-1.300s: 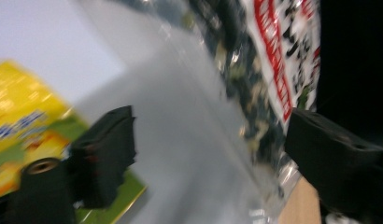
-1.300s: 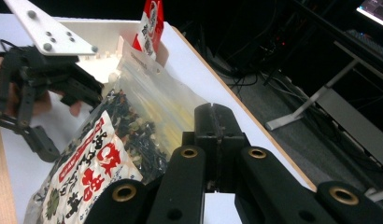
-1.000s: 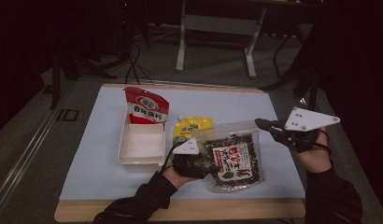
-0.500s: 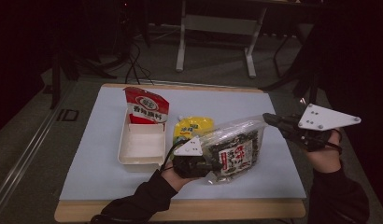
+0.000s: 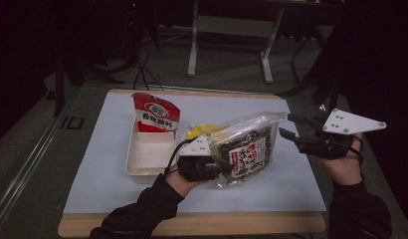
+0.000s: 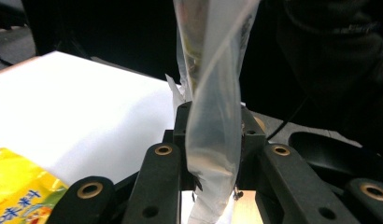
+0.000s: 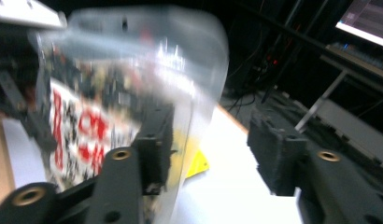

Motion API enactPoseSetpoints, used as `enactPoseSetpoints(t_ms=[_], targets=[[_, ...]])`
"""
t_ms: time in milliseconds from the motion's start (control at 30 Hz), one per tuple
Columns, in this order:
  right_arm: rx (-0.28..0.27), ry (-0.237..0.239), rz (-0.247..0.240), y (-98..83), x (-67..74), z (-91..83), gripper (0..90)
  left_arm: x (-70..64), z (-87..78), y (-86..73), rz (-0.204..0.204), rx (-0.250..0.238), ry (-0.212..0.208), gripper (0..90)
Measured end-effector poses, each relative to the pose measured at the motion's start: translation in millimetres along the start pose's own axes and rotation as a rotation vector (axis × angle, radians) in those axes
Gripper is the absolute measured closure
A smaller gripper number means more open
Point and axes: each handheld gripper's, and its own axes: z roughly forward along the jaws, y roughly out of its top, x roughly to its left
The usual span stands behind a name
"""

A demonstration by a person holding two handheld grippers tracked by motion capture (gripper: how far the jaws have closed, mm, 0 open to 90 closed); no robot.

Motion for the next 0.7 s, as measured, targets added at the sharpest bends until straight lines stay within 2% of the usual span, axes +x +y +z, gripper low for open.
enactPoseSetpoints(t_ms=[133,300,367,500,633,700], targets=[[0.011,0.027,0.059,-13.8,0.5,7.7,42.8,-0.4,-9.5,9.2,0.006,-0.011,0.006,77.7],[0.029,0.068,0.124,-31.3,5.7,23.9,32.3,-0.8,-24.1,18.5,0.024,-0.015,0.033,77.7],[0.024,0.102,0.151,-38.7,8.6,31.8,25.5,-0.3,-32.0,21.3,0.026,-0.026,0.054,77.7],[-0.009,0.136,0.208,-50.8,12.2,44.9,20.3,3.4,-50.7,26.1,0.030,-0.034,0.089,77.7],[-0.021,0.144,0.238,-59.5,15.1,53.9,16.4,8.8,-70.8,27.5,0.034,-0.044,0.143,77.7],[-0.023,0.172,0.243,-63.5,16.5,56.8,14.4,12.3,-80.7,27.3,0.031,-0.048,0.166,77.7]])
